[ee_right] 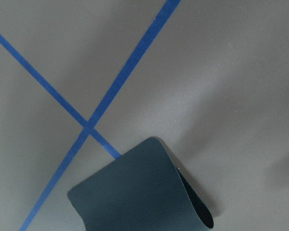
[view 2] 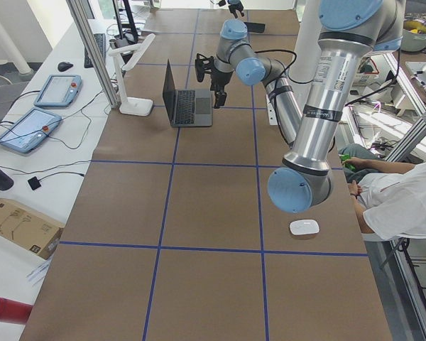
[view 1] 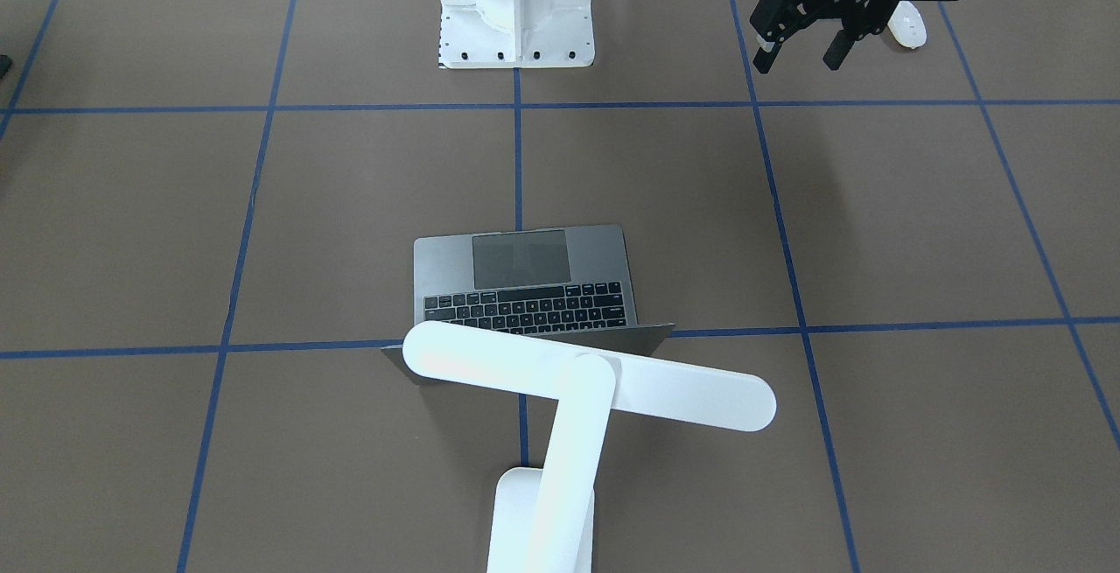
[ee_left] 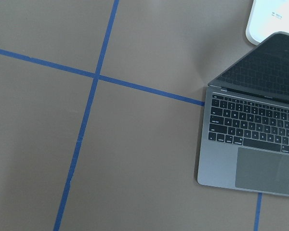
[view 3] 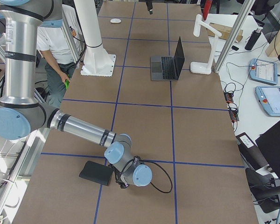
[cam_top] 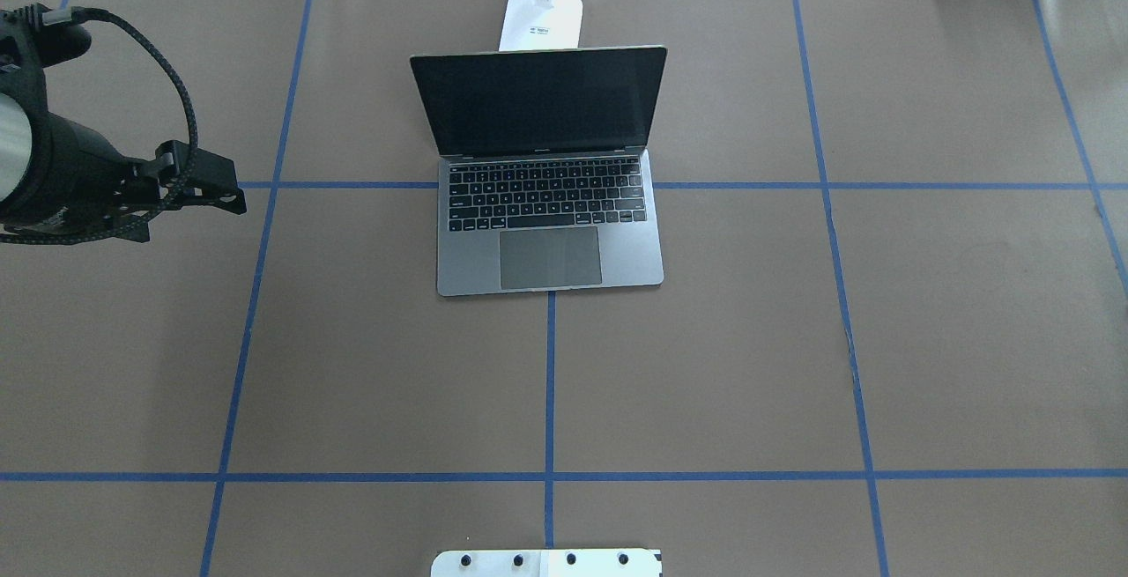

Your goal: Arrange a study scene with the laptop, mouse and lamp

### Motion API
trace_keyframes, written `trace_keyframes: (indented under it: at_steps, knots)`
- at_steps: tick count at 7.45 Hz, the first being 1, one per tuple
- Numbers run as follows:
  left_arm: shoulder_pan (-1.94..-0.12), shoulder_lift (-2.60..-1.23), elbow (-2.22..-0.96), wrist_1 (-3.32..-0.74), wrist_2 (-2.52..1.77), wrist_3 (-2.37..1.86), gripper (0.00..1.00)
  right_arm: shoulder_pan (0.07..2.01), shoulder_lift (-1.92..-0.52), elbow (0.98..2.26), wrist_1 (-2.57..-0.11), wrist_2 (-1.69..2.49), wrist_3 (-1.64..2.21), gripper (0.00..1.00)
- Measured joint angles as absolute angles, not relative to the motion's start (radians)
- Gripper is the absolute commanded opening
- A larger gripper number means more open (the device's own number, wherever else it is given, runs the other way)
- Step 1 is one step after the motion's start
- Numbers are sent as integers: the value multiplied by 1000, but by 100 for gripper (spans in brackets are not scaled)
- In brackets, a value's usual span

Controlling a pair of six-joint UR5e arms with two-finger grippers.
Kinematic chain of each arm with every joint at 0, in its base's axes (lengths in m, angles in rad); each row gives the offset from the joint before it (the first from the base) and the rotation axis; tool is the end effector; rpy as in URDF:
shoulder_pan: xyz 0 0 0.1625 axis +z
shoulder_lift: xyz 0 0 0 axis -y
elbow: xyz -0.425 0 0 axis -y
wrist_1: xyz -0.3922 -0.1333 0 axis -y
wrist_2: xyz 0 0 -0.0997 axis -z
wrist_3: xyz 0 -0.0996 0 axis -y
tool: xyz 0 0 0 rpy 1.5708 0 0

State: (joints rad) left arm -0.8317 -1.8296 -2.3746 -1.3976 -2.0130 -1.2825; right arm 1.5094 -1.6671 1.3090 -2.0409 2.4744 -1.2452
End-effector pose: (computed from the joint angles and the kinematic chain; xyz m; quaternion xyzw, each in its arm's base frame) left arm 0.2242 -0.3806 0.2100 0.0552 0.4608 -0.1455 0.8738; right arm 0.0336 -0.3512 0.8381 -0.0774 -0.5337 -0.3611 0.7608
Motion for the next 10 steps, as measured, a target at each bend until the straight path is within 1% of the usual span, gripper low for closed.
trace_keyframes:
  at_steps: [2,4,6,10]
  knots:
    - [-839,-1831,-2381,-1397,-2013,-1283,99,1463,-1650,1272,-2092,2521,-1323,97]
    - [-842,-1830,-2393,-1396,-2011,-1286,99,1429,-1666,1276,-2106,2529,-1380,95]
    - [-850,-1830,-2405,-1395,-2010,-1288,99,1400,-1687,1297,-2105,2522,-1409,95]
    - [-854,-1835,-2411,-1394,-2009,-1289,99,1371,-1657,1270,-2117,2478,-1522,96]
